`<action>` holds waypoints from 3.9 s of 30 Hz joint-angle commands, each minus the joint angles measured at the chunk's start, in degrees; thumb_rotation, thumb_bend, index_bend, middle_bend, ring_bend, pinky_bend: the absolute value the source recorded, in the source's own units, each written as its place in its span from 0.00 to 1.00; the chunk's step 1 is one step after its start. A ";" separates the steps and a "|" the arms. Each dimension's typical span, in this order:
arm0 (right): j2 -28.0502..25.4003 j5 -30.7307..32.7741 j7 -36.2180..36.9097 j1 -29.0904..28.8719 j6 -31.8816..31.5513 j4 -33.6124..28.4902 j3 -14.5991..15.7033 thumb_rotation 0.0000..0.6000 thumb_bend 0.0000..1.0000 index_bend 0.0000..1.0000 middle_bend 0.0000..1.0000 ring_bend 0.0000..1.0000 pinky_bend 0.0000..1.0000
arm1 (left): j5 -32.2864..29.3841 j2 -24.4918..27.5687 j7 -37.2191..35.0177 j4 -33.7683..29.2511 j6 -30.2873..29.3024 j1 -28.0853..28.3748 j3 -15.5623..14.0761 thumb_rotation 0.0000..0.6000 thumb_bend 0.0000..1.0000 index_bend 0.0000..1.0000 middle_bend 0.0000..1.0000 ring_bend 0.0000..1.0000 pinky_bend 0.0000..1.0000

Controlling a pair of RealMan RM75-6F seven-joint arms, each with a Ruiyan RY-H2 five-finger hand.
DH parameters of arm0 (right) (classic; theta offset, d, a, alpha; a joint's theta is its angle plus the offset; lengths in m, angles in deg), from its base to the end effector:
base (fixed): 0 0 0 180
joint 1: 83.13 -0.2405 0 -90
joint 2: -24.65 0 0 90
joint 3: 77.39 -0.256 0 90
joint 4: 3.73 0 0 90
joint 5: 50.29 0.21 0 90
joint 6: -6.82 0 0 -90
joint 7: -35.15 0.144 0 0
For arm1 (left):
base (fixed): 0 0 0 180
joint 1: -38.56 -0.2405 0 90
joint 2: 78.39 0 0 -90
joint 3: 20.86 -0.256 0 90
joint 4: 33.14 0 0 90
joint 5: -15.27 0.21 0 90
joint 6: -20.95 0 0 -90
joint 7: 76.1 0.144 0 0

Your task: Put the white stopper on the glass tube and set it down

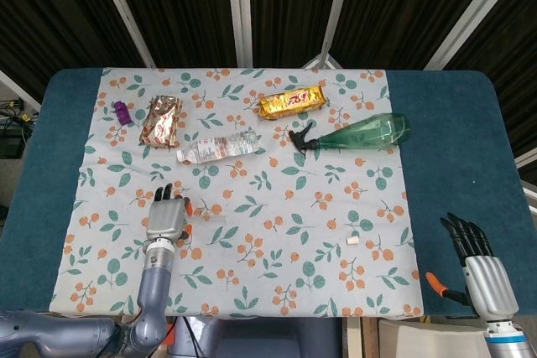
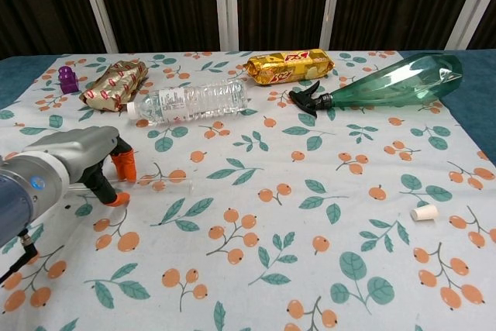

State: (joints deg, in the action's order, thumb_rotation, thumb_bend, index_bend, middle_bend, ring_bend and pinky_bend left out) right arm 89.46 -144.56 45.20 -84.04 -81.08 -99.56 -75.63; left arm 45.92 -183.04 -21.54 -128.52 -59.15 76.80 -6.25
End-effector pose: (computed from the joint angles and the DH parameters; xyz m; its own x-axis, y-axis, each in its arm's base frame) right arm -0.2925 -0.1416 0.1389 0.1649 -0.0759 0.9834 -0.9844 -0.0742 0.1594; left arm -0.1450 0.2821 -0.0613 0.4123 0.4086 0.8142 0.8713 0.0840 -0.4834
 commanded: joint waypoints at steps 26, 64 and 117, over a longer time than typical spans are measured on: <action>-0.11 0.21 0.21 0.08 -0.10 -0.18 -0.03 1.00 0.29 0.00 0.00 0.00 0.00 | 11.48 4.99 -12.72 -4.84 3.11 -1.00 1.44 1.00 0.61 0.61 0.50 0.04 0.00; 12.88 3.34 -22.98 -14.94 18.87 4.97 -5.06 1.00 0.29 0.36 0.10 0.00 0.00 | 20.77 22.42 -25.99 -15.37 8.54 -2.74 2.33 1.00 0.61 0.61 0.50 0.04 0.00; 27.29 3.41 -24.75 -19.47 18.35 25.96 -2.67 1.00 0.30 0.49 0.16 0.04 0.00 | 18.82 24.35 -27.54 -13.47 7.13 -0.54 2.04 1.00 0.61 0.61 0.50 0.04 0.00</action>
State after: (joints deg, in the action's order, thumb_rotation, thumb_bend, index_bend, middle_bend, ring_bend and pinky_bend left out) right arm 116.73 -141.18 20.55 -103.48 -62.74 -73.61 -78.32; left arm 64.74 -158.70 -49.08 -142.00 -52.02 76.26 -4.21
